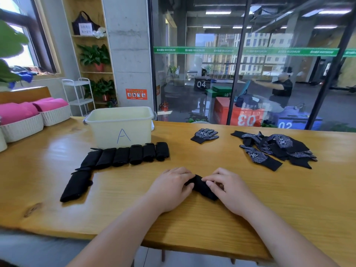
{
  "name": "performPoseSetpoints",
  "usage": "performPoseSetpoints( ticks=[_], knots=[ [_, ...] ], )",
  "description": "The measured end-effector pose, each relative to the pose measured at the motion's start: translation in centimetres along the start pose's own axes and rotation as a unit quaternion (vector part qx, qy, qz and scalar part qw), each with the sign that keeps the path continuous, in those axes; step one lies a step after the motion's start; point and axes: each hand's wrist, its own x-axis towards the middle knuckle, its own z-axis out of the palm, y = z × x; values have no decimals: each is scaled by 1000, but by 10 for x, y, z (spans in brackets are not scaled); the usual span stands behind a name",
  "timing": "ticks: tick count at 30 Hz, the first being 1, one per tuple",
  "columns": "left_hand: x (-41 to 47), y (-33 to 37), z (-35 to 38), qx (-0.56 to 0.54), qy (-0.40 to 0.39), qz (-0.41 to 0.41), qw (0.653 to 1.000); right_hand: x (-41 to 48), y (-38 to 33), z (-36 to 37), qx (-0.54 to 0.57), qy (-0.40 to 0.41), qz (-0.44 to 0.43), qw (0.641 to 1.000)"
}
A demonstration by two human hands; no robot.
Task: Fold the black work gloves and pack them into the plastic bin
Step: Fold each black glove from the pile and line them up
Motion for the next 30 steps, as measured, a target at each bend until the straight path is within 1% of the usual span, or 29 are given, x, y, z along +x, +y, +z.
performPoseSetpoints(
  ticks=[3, 6, 12, 16, 23, 30],
  knots=[
    [-12, -3, -6, -12, -17, -24, 999, 5, -11, 4, 17, -34, 3, 999],
    [-25, -10, -15, -19, -26, -49, 998, 11, -23, 14, -11, -60, -3, 998],
    [-46, -34, -27, -19, -18, -101, 995, 29, -46, 33, -56, -91, -17, 994],
    [-62, -49, -34, -18, 6, -117, 993, 41, -59, 50, -63, -119, -17, 991],
    [-93, -74, -51, 10, 54, -147, 988, 58, -90, 79, -64, -110, -29, 991],
    [-130, -121, -61, 55, 123, -177, 975, 72, -137, 109, -67, -121, -45, 989]
  ],
)
